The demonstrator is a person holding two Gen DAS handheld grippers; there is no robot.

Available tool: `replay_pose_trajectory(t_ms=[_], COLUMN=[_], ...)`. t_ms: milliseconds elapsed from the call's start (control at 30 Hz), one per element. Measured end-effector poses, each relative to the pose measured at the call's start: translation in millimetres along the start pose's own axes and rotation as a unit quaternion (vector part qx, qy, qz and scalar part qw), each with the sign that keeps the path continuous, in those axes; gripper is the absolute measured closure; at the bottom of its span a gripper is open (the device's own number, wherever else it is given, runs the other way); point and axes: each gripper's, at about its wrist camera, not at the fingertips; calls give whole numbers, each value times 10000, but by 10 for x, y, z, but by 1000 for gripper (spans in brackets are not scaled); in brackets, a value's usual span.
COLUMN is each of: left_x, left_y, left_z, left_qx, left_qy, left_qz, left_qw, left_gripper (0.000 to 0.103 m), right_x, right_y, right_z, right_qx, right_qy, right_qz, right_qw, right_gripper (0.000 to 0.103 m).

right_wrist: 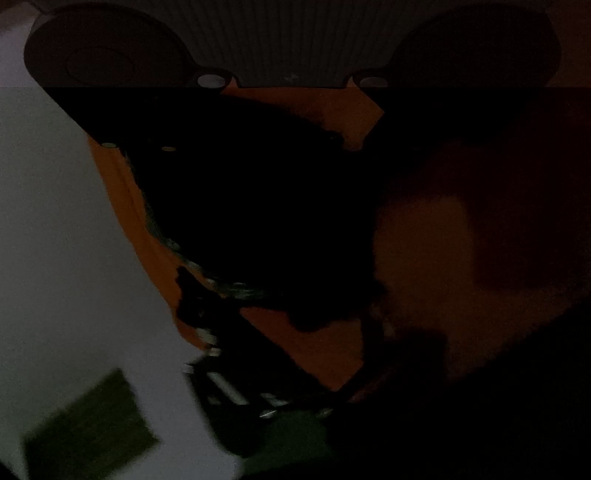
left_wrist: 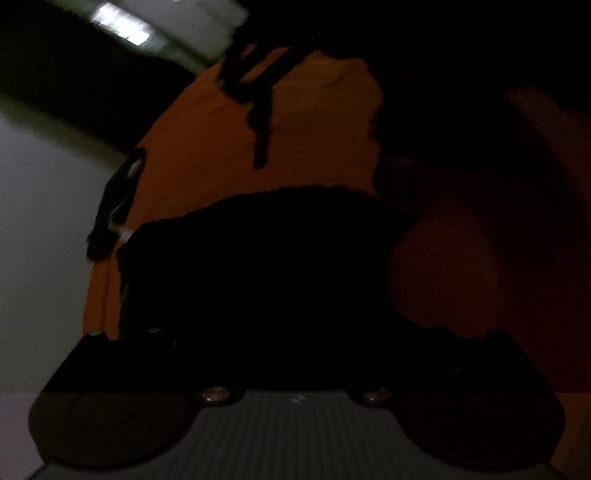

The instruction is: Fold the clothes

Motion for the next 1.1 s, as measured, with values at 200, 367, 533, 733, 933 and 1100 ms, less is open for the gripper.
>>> replay_pose_trajectory(t_ms=[200, 367, 533, 733, 933, 1100], left_x=[-134, -236, -273, -360, -366, -224], left_y=[-220, -171, -100, 24, 66, 19], left_z=[108, 110, 110, 96, 71, 69], left_qx=[-273, 59, 459, 544, 513, 418], left_qy=[-9, -116, -289, -319, -309, -330], left_qz=[73, 42, -89, -543, -522, -625], left_qw=[9996, 9999, 9985, 9965, 9968, 9966], left_gripper=[0, 0, 0, 0, 0, 0], right_x=[-209, -409, -516, -693, -790, -612], right_y=[82, 17, -73, -254, -426, -647], right_z=[-29, -110, -142, -171, -190, -268], right_qx=[76, 22, -68, 304, 263, -528], right_qy=[3, -26, -247, -396, -351, -469], right_qz=[206, 339, 564, 890, 514, 403], right_qw=[9998, 9994, 9981, 9948, 9977, 9967], right_gripper=[20, 10, 17, 34, 59, 65])
Point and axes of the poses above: each gripper's, at about its wrist camera, not at the fingertips, and x roughly against the way its jaws point, y to its left, z to its underside, and after that the axes turned 2 degrees about -y, right-handed
